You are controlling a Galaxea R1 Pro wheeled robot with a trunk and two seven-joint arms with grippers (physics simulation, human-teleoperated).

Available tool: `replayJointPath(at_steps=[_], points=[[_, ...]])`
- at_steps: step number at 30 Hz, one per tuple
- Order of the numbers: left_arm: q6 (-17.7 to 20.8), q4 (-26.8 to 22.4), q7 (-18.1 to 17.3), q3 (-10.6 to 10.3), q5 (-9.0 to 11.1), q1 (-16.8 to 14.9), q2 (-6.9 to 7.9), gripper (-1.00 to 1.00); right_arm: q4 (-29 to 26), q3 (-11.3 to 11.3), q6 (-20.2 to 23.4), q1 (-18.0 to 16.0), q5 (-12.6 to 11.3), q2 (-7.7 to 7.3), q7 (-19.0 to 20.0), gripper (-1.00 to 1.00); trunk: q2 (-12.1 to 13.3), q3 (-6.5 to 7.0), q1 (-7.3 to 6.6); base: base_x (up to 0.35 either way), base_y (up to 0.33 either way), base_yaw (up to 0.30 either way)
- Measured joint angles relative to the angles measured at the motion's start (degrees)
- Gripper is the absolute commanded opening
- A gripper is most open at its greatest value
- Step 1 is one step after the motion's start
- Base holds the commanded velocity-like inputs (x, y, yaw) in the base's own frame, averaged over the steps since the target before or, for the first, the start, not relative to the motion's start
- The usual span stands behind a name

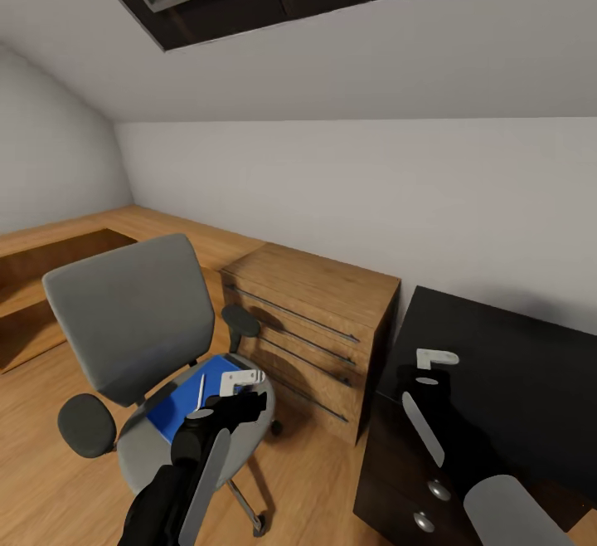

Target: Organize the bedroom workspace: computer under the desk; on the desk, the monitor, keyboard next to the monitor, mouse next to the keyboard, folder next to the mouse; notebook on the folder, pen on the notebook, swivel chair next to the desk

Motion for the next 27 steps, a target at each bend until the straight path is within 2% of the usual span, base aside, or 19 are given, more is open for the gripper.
replayJointPath(at_steps=[11,16,27], points=[[0.02,0.09,-0.01,0.0,-0.01,0.0,0.0,1.0,0.0,0.29,0.01,0.02,-0.02,0.0,0.15,-1.0,0.0,0.0,0.02,0.048,0.042,0.0],[0.02,0.09,-0.01,0.0,-0.01,0.0,0.0,1.0,0.0,0.35,0.02,0.08,0.12,0.0,2.18,-1.0,0.0,0.0,0.02,0.001,0.0,0.0],[0.02,0.09,-0.01,0.01,-0.01,0.0,0.0,1.0,0.0,0.28,0.04,0.08,0.28,0.0,2.58,-1.0,0.0,0.0,0.02,0.0,0.0,0.0]])
